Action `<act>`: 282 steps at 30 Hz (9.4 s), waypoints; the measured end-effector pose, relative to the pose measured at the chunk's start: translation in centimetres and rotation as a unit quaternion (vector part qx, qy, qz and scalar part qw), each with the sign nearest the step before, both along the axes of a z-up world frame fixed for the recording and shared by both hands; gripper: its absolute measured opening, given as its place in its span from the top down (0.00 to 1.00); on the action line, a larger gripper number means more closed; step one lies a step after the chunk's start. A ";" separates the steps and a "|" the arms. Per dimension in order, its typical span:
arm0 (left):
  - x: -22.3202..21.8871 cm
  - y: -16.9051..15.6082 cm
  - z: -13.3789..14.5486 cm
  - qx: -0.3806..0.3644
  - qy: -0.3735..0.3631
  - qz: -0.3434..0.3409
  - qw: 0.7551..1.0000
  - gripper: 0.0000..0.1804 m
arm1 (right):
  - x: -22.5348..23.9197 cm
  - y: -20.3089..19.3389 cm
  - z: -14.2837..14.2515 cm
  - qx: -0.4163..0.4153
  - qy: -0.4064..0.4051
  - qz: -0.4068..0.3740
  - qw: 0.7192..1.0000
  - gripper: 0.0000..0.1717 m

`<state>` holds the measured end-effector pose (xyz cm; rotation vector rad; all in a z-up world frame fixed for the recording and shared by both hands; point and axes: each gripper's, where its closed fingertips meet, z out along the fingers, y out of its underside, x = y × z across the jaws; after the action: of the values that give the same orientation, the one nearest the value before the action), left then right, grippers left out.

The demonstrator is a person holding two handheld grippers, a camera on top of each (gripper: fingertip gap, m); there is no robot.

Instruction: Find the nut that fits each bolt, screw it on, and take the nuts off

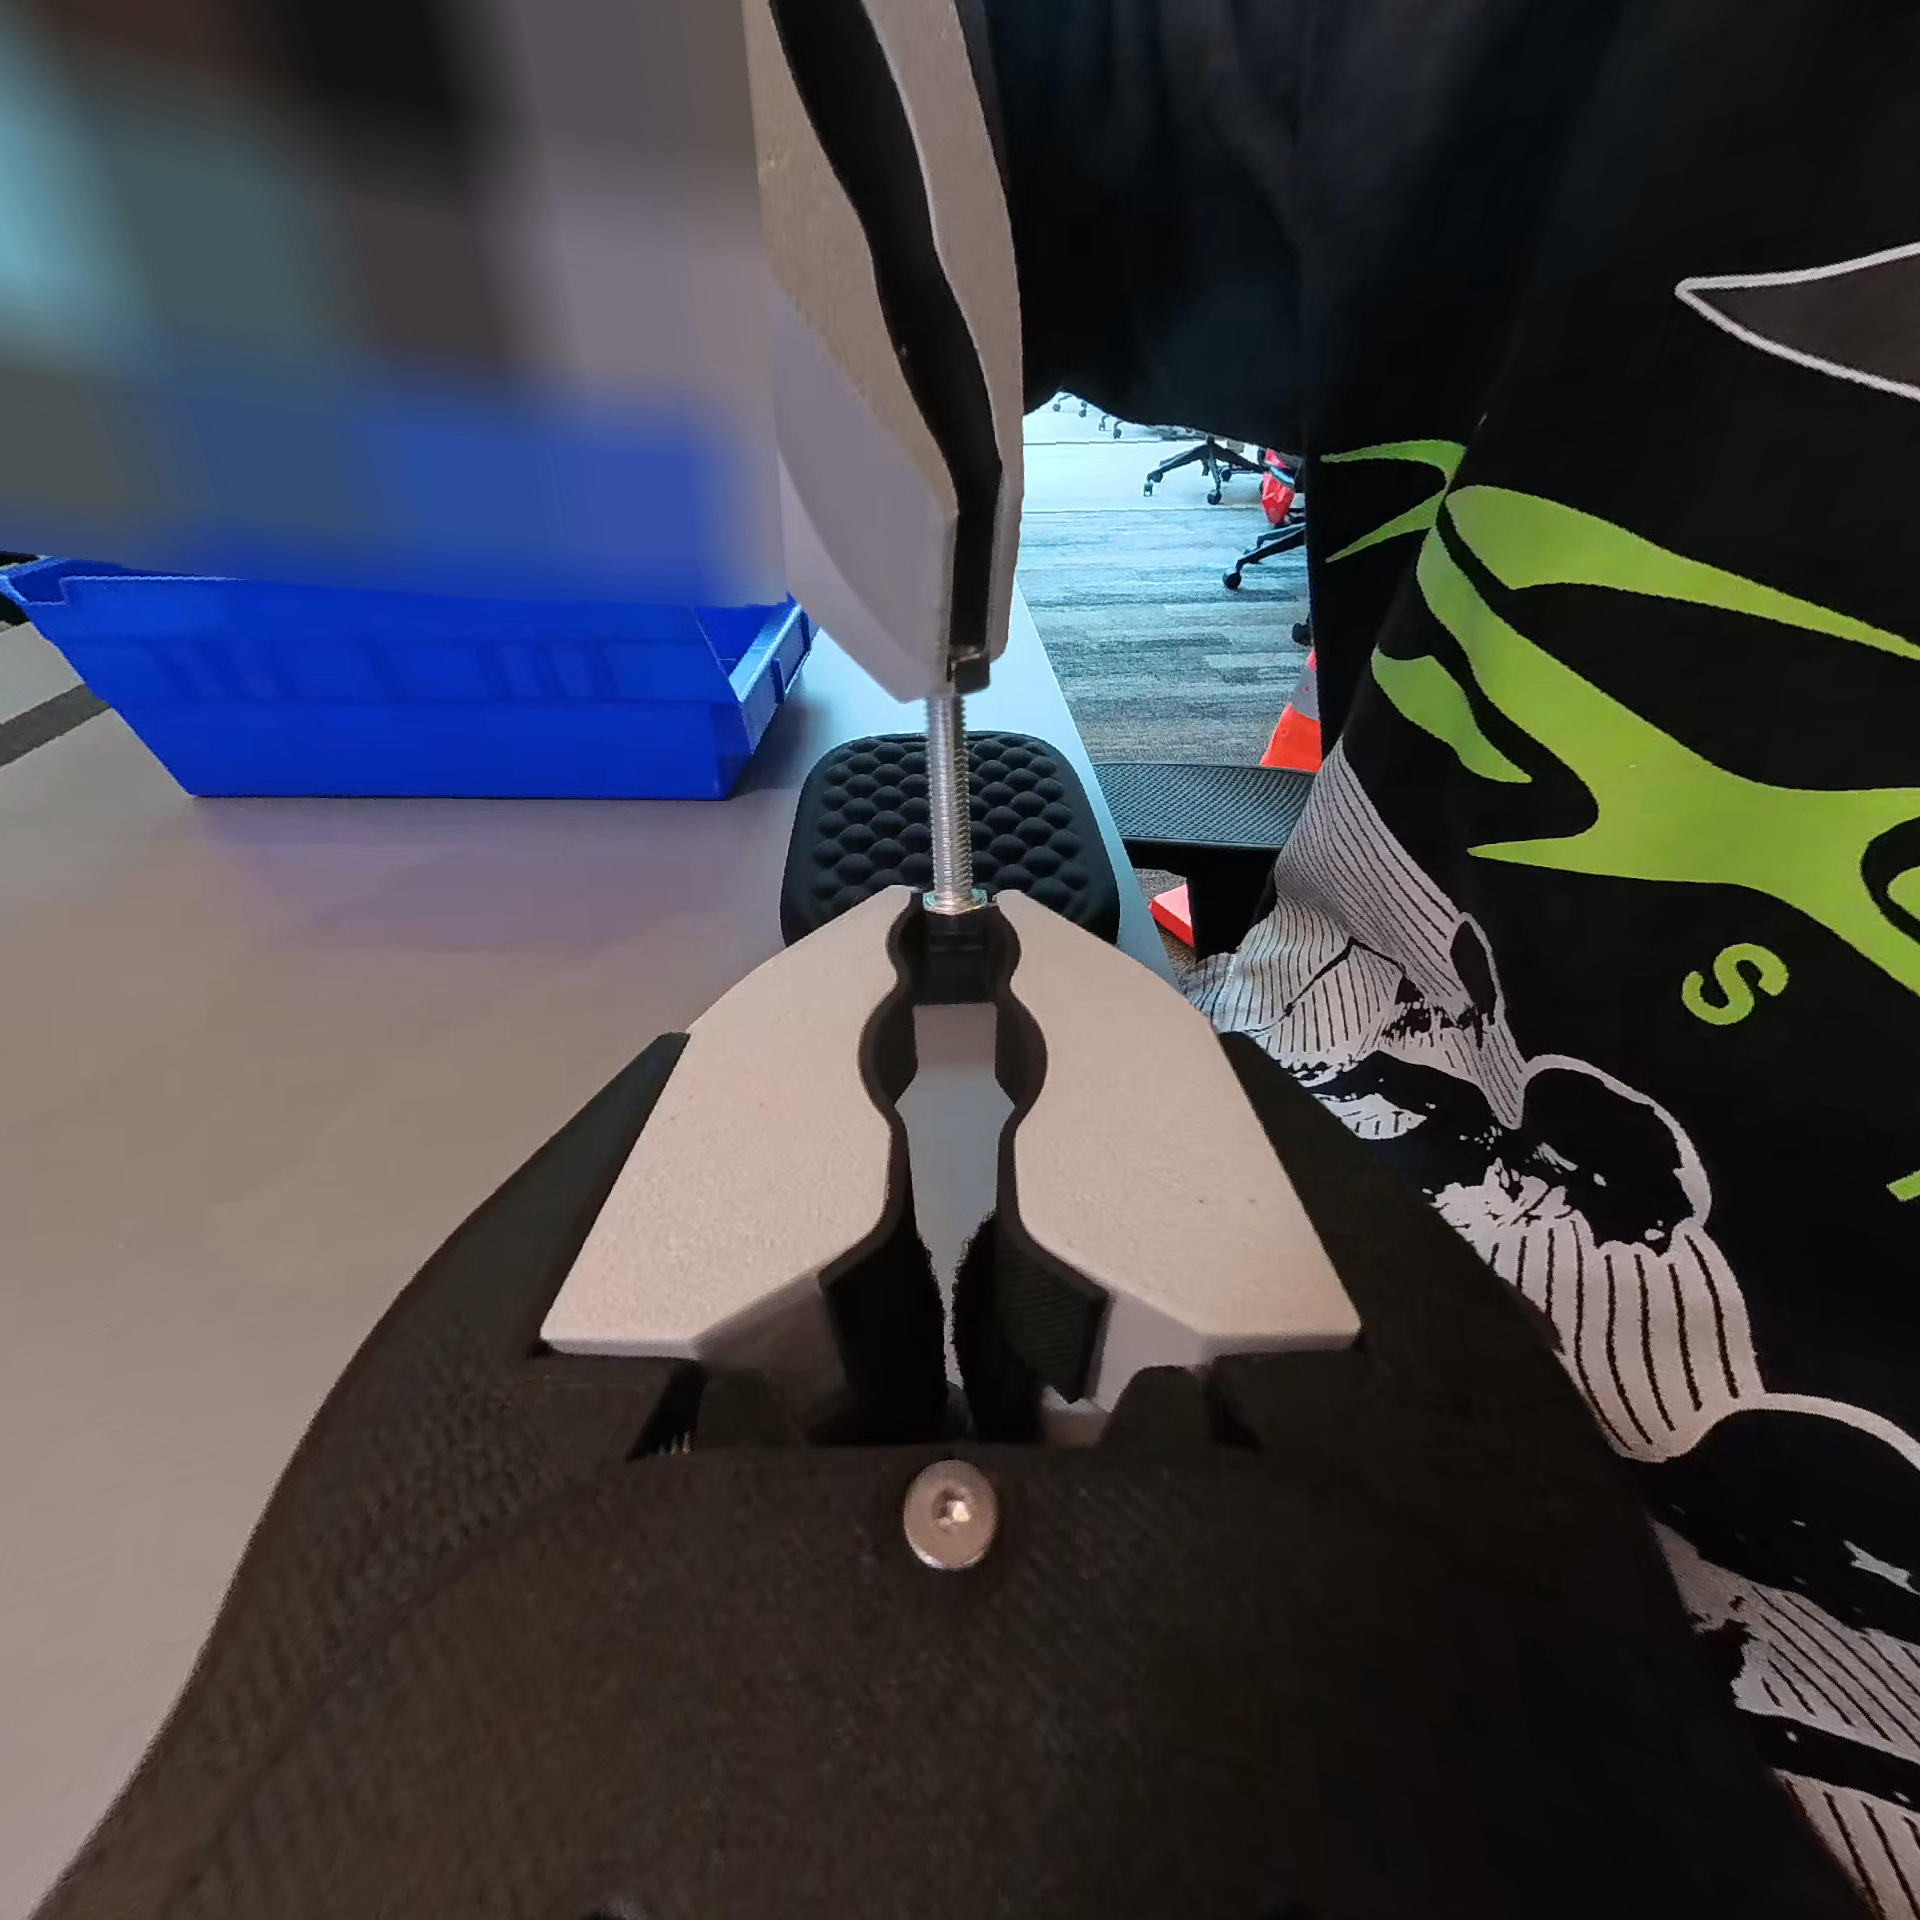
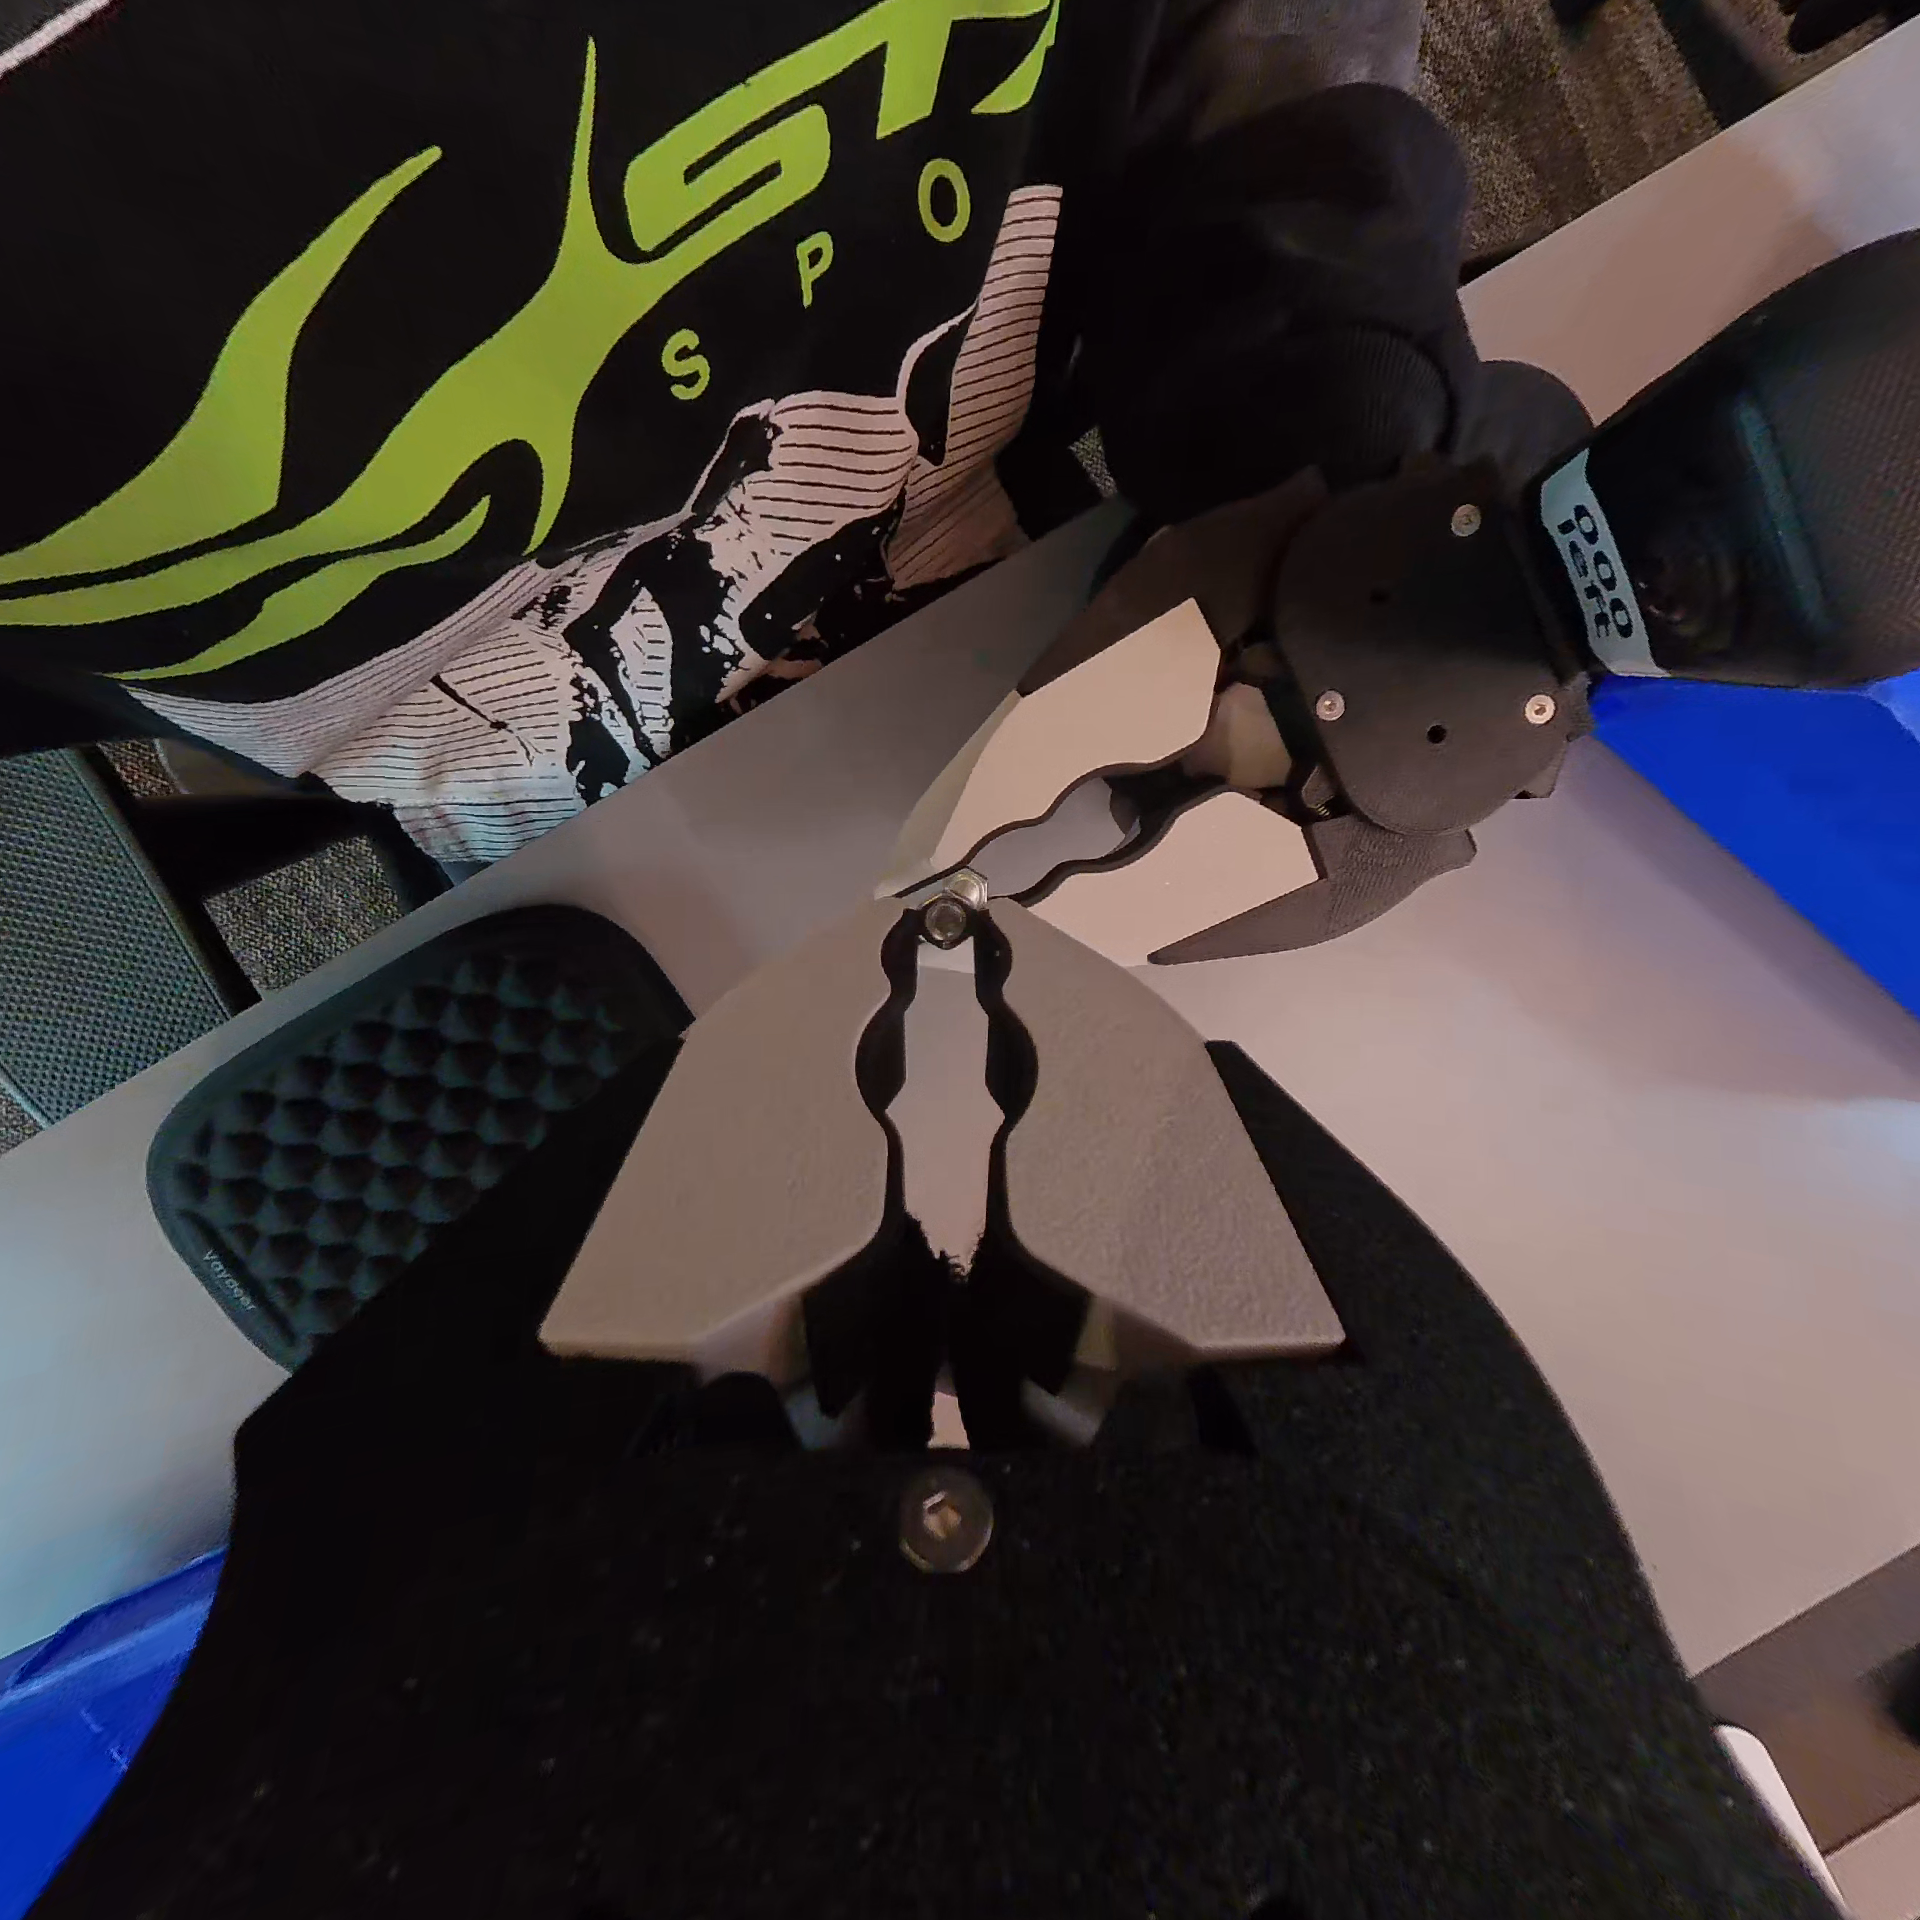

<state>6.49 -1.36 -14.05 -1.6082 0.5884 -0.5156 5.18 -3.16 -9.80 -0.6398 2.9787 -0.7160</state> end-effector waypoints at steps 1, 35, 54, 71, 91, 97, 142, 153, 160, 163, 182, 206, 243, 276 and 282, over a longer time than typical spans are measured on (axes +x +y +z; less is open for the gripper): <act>0.0 0.0 0.0 0.001 0.000 -0.001 1.000 0.95 | 0.0 0.0 -0.1 0.001 0.000 0.000 1.000 0.94; -4.7 2.4 -0.2 -0.008 0.003 0.224 0.975 0.95 | -4.5 2.4 -0.3 0.043 -0.017 -0.359 0.932 0.88; -5.5 1.9 0.6 0.023 -0.024 0.237 0.971 0.94 | -5.7 -0.8 1.5 -0.573 0.004 -0.516 0.637 0.53; -5.7 2.0 0.5 0.019 -0.030 0.239 0.970 0.94 | -5.0 -1.2 1.2 -0.559 0.008 -0.516 0.649 0.58; -5.6 2.1 0.2 0.014 -0.015 0.243 0.970 0.94 | -6.1 -1.7 1.3 -0.569 0.024 -0.523 0.634 0.45; -5.7 2.1 0.2 0.014 -0.016 0.249 0.968 0.95 | -6.4 -2.6 0.8 -0.548 0.029 -0.523 0.652 0.48; -6.1 2.0 0.3 0.014 -0.028 0.256 0.966 0.95 | -3.4 -0.1 0.7 -0.563 0.063 -0.537 0.625 0.72; -5.8 2.1 0.1 0.012 -0.017 0.251 0.968 0.95 | -6.3 -1.1 0.7 -0.558 0.056 -0.534 0.632 0.60; -6.1 2.1 0.2 0.014 -0.023 0.256 0.966 0.94 | -6.1 -1.0 0.6 -0.556 0.058 -0.536 0.633 0.63; -6.2 2.1 0.2 0.013 -0.026 0.257 0.966 0.94 | -5.3 -0.4 0.7 -0.562 0.061 -0.540 0.623 0.66; -6.0 2.2 0.1 0.011 -0.020 0.253 0.967 0.94 | -6.8 -1.1 0.2 -0.557 0.047 -0.536 0.632 0.62; -6.1 2.1 0.2 0.013 -0.024 0.258 0.966 0.94 | -6.0 0.6 0.3 -0.569 0.054 -0.554 0.605 0.67; -6.0 2.2 0.0 0.008 -0.017 0.259 0.966 0.94 | -7.5 -0.7 -0.1 -0.555 0.059 -0.553 0.619 0.63; -6.2 2.2 0.0 0.007 -0.021 0.263 0.965 0.95 | -7.3 -0.8 -0.1 -0.556 0.051 -0.549 0.622 0.66; -6.3 2.2 0.0 0.007 -0.022 0.265 0.964 0.94 | -6.5 -0.7 -0.3 -0.552 0.054 -0.552 0.623 0.66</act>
<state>0.18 0.83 -14.06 -1.6536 0.1096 -0.1448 -1.35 -3.85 -10.15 1.4838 2.2544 -2.5639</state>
